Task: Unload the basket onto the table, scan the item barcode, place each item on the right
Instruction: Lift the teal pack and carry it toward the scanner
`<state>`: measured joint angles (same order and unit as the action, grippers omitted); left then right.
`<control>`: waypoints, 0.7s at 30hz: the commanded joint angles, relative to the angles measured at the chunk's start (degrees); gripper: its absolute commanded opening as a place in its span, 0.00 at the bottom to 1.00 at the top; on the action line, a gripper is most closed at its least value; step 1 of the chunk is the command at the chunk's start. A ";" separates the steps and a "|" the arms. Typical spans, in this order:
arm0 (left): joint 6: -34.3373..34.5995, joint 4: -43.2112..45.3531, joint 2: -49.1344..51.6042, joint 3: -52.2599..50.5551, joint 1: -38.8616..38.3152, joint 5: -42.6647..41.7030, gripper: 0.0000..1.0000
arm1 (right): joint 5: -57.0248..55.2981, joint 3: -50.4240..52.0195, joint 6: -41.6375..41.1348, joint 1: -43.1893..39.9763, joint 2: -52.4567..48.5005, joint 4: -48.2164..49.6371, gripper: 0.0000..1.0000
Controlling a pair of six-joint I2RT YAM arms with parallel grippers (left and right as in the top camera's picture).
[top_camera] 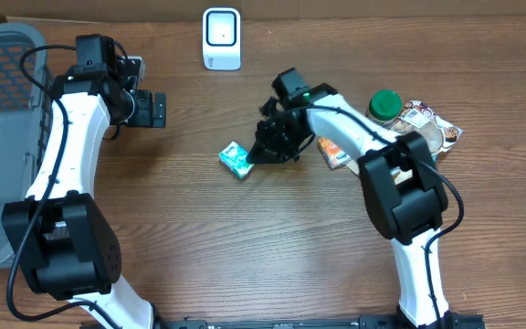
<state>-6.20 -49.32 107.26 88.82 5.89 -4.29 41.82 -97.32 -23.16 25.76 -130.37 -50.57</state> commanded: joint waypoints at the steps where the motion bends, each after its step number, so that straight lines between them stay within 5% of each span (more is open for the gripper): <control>1: -0.66 0.09 -0.46 0.52 0.09 -0.63 1.00 | 15.06 -0.94 4.15 -5.33 6.47 -1.57 0.04; 10: -0.66 0.09 -0.46 0.52 0.09 -0.63 1.00 | 31.06 -0.92 8.52 -15.63 9.68 -15.10 0.04; 21: -0.66 0.09 -0.46 0.52 0.09 -0.63 1.00 | 48.02 -0.92 8.63 -17.97 9.68 -20.90 0.04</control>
<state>-6.20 -49.32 107.24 88.82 5.89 -4.32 81.80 -97.54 -15.38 7.97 -121.89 -71.07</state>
